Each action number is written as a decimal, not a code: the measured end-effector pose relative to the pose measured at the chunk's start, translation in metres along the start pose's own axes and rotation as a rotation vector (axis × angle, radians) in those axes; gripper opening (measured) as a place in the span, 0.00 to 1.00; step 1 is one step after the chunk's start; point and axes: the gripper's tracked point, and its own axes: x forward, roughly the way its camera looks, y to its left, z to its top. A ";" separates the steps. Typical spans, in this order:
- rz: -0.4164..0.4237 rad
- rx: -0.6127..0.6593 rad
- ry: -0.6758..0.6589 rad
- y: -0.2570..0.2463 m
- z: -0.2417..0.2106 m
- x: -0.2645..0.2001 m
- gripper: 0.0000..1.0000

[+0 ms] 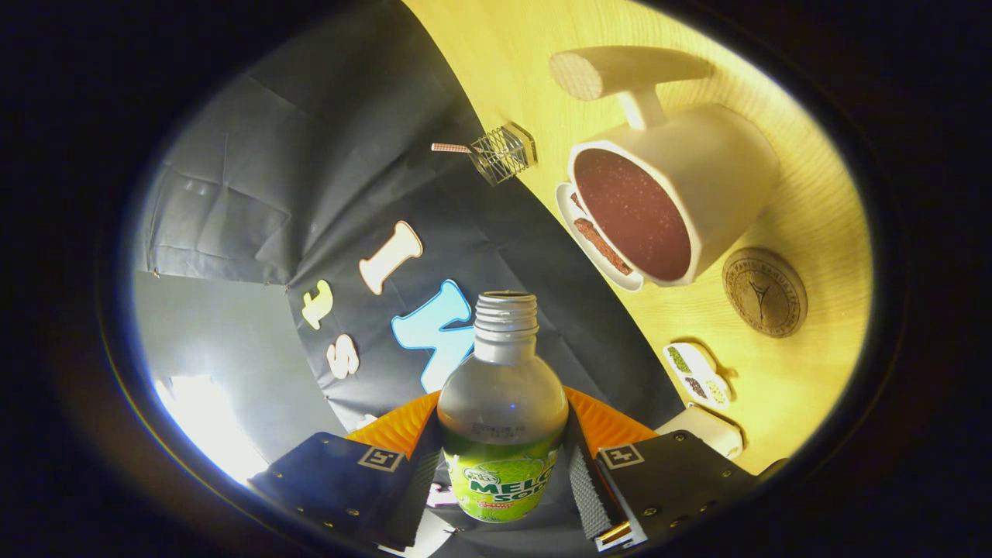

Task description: Take the bottle from table, then pour the juice into the cup, finally place the bottle on the coaster

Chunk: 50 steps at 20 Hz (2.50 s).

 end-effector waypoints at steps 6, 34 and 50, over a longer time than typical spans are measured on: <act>0.008 -0.073 -0.005 -0.011 0.005 -0.006 0.76; -0.066 -1.709 -0.075 0.055 -0.096 -0.054 0.77; -0.104 -2.248 -0.007 0.032 -0.107 -0.014 0.77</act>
